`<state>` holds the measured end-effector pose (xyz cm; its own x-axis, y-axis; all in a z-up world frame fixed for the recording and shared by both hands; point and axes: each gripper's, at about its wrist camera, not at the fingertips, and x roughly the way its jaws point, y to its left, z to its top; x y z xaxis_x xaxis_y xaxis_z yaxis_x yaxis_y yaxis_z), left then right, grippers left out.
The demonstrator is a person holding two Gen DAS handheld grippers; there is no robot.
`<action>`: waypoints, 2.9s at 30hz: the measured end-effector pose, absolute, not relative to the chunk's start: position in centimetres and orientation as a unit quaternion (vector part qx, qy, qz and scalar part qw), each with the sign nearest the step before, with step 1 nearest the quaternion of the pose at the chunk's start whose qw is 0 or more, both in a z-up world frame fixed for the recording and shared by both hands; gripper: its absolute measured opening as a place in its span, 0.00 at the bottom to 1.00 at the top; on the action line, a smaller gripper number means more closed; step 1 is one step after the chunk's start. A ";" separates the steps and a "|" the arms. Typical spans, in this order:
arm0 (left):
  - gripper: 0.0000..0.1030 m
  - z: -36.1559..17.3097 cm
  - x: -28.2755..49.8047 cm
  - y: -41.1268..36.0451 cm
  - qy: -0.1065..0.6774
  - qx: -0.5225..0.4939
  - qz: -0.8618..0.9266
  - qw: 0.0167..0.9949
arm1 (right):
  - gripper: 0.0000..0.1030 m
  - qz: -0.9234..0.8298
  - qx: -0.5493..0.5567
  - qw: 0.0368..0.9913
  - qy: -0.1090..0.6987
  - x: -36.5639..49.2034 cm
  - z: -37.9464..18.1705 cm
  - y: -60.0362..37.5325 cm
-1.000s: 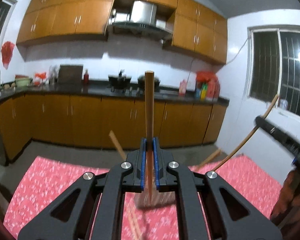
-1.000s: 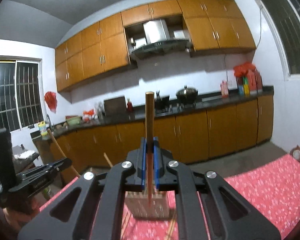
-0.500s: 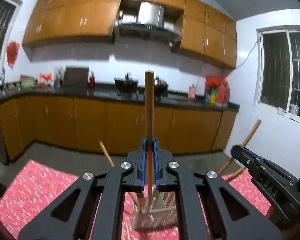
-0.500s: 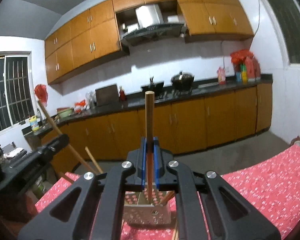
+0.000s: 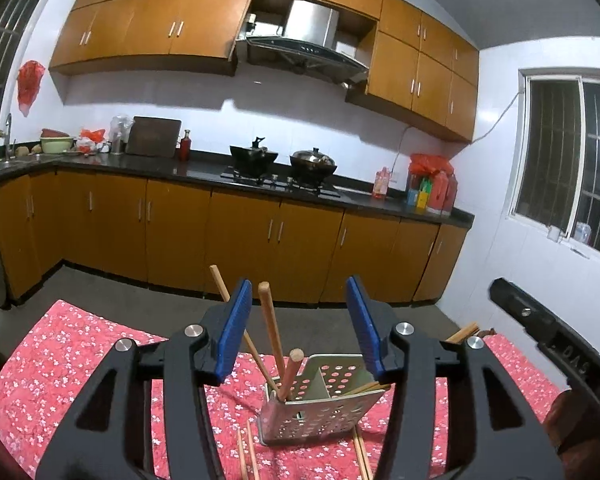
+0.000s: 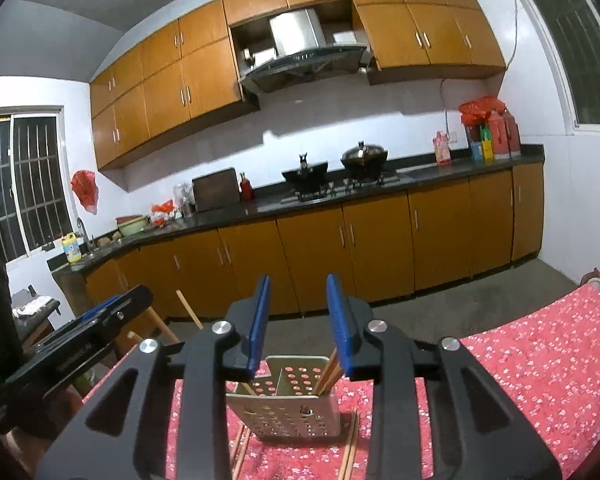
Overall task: Organize utensils
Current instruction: 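Open both tools and pull them back from the holder, then grasp another chopstick with the left tool while the right tool grasps one too, then lift the left tool's chopstick off the cloth while the right tool lifts its chopstick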
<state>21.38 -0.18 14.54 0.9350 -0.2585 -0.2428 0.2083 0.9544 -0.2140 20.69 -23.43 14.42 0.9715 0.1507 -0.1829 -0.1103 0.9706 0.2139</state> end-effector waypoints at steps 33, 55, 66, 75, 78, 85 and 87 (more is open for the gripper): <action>0.55 -4.6 17.4 2.4 0.397 -0.031 -0.076 0.914 | 0.15 0.065 0.073 0.891 0.444 20.6 -8.9 -21.8; 0.30 -7.0 17.2 -1.3 0.437 0.000 -0.121 0.891 | 0.07 -0.019 0.075 0.898 0.433 20.7 -9.4 -25.7; 0.10 -7.8 18.8 -0.5 0.431 0.036 -0.070 0.899 | 0.09 -0.013 0.063 0.900 0.432 20.1 -9.4 -25.0; 0.11 -7.8 21.4 4.2 0.427 0.003 -0.028 0.904 | 0.08 -0.022 0.055 0.903 0.426 21.5 -9.4 -25.2; 0.11 -7.8 21.4 4.4 0.425 0.001 -0.029 0.905 | 0.08 -0.027 0.053 0.905 0.421 22.0 -9.5 -25.4; 0.18 -7.6 21.3 4.6 0.425 -0.005 -0.040 0.905 | 0.08 -0.029 0.045 0.907 0.417 22.3 -9.7 -25.3; 0.19 -7.7 21.3 4.4 0.424 -0.001 -0.041 0.905 | 0.08 -0.030 0.042 0.907 0.417 22.2 -9.7 -25.3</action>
